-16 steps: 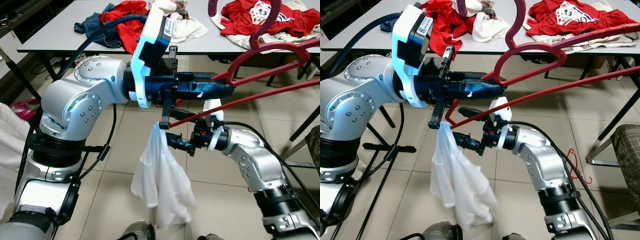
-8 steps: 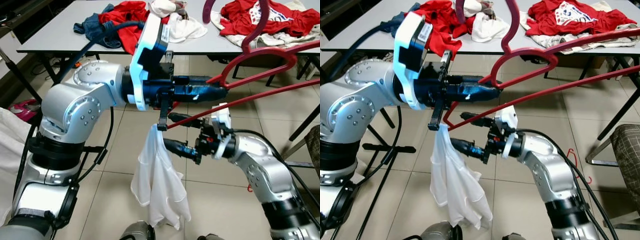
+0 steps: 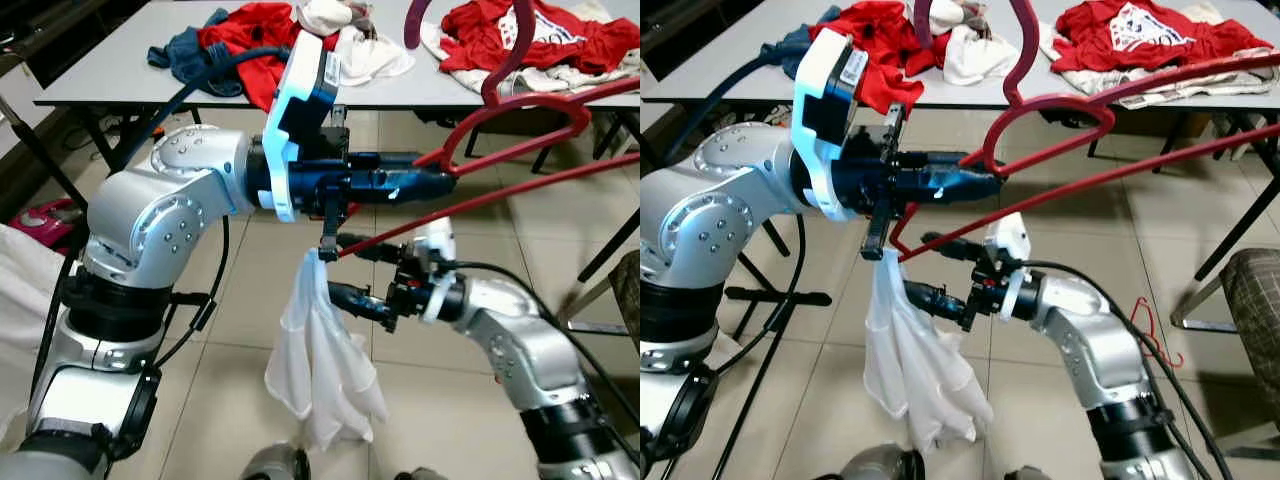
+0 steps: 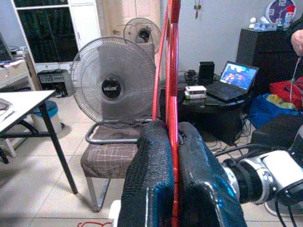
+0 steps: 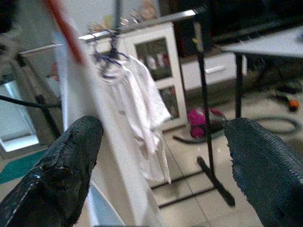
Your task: Hang hanger
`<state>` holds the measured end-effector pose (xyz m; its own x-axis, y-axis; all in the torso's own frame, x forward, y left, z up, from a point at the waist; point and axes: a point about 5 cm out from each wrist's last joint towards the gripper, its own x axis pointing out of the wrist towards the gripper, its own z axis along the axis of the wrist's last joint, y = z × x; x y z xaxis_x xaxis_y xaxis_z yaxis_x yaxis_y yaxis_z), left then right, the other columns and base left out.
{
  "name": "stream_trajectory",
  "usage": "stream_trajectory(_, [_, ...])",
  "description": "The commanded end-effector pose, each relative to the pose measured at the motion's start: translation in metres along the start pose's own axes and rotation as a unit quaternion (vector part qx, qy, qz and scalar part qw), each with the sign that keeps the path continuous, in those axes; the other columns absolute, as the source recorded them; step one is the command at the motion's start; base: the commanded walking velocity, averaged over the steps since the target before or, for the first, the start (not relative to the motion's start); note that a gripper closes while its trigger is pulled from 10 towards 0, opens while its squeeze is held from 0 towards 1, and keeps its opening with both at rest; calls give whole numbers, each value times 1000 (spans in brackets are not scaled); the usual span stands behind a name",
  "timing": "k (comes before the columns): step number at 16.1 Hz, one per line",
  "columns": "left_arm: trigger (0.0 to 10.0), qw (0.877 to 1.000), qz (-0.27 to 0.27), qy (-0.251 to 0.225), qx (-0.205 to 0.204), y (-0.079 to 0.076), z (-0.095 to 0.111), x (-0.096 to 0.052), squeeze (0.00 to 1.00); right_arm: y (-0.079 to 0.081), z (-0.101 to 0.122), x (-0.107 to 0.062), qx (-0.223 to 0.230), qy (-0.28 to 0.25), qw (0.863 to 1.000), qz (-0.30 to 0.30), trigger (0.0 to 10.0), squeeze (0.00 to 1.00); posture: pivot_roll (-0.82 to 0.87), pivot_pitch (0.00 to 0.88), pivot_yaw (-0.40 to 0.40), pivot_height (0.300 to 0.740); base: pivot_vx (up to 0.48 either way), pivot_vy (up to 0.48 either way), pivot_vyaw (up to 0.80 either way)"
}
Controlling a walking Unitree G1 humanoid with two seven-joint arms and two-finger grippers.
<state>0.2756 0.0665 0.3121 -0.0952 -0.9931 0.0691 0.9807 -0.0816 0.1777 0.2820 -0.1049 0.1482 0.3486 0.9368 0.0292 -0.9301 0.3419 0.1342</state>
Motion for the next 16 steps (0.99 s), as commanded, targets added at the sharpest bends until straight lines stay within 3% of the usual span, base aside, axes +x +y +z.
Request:
stream_trajectory(1, [10000, 1000, -11, -8, 18, -4, 9, 3, 0, -2, -1, 7, 3, 12, 1000, -4, 10000, 0, 87, 93, 87, 740, 0, 0, 0])
stream_trajectory(5, [10000, 999, -16, -19, 26, -6, 18, 4, 0, -2, -18, 12, 16, 54, 998, 9, 10000, 0, 92, 92, 83, 740, 0, 0, 0])
stream_trajectory(8, [10000, 999, -12, -24, 37, -3, 24, 3, 0, 3, -46, 4, 20, 146, 988, 33, 10000, 0, 91, 89, 83, 740, 0, 0, 0])
stream_trajectory(11, [10000, 998, -8, -37, 46, 0, 33, 2, 0, 2, -89, -13, 68, 258, 964, 4, 10000, 0, 89, 88, 83, 740, 0, 0, 0])
stream_trajectory(14, [10000, 998, -6, -41, 51, 1, 36, 1, 0, 5, -119, -28, 115, 310, 943, -25, 9608, 0, 94, 88, 83, 740, 0, 0, 0])
stream_trajectory(15, [10000, 998, -3, -39, 53, 2, 37, 0, 0, 5, -127, -35, 132, 325, 935, -48, 0, 0, 96, 87, 84, 740, 0, 0, 0])
stream_trajectory(16, [10000, 998, -1, -38, 53, 2, 37, 0, 0, 5, -130, -38, 137, 328, 933, -53, 0, 0, 96, 87, 85, 740, 0, 0, 0])
